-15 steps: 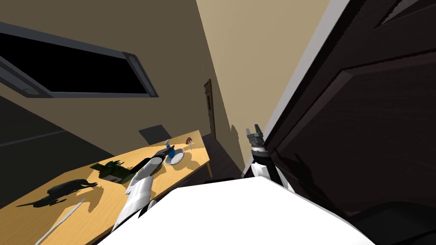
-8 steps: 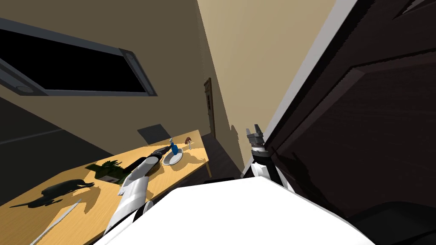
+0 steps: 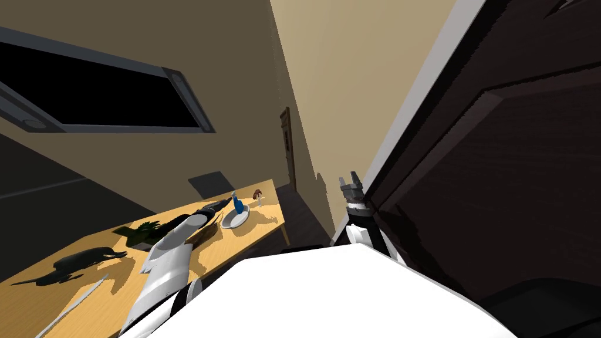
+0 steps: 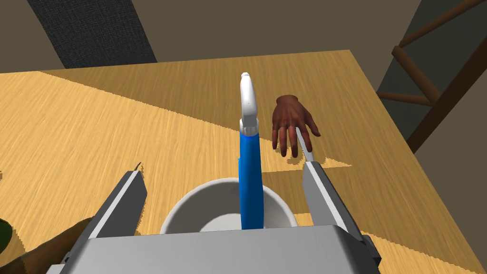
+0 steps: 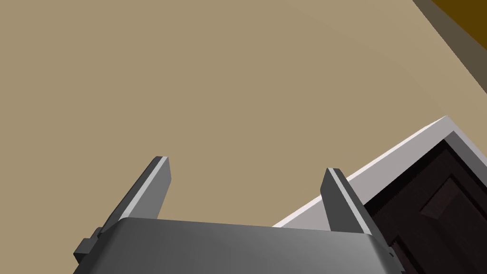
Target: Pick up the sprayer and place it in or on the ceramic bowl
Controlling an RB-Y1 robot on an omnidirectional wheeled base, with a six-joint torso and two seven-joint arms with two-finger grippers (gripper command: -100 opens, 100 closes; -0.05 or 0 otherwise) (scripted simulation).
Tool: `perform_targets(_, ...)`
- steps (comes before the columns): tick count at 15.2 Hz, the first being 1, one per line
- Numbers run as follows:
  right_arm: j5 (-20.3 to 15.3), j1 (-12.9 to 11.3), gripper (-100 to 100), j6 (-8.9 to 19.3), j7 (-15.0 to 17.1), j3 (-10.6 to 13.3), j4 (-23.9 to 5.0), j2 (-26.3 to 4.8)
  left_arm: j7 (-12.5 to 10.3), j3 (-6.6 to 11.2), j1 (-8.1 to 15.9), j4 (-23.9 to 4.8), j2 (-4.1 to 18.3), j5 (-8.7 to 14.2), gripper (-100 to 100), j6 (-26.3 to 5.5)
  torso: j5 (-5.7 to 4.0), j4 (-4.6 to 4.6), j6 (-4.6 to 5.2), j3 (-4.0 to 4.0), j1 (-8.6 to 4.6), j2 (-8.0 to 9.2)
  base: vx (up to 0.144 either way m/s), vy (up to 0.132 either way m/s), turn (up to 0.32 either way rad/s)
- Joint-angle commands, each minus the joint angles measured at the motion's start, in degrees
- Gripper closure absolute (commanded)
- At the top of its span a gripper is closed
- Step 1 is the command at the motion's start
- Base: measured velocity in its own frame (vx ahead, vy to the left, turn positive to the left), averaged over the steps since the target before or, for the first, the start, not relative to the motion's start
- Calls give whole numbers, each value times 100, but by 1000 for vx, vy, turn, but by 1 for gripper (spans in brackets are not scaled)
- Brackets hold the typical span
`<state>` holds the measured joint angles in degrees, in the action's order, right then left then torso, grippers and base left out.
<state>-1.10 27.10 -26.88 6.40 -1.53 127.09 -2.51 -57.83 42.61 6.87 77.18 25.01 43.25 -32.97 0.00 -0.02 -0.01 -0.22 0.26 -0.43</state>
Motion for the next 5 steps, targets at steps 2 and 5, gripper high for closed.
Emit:
perform_targets(2, 0, 0, 0, 0, 0, 0, 0, 0, -1, -1, 0, -1, -1, 0, -100, -3, 2, 0, 0, 0, 8, 1, 2, -10, 2)
perform_targets(5, 0, 0, 0, 0, 0, 0, 0, 0, -2, -1, 1, -1, -1, 0, -100, -3, 5, 0, 0, 1, 19, 2, 0, 0, 0)
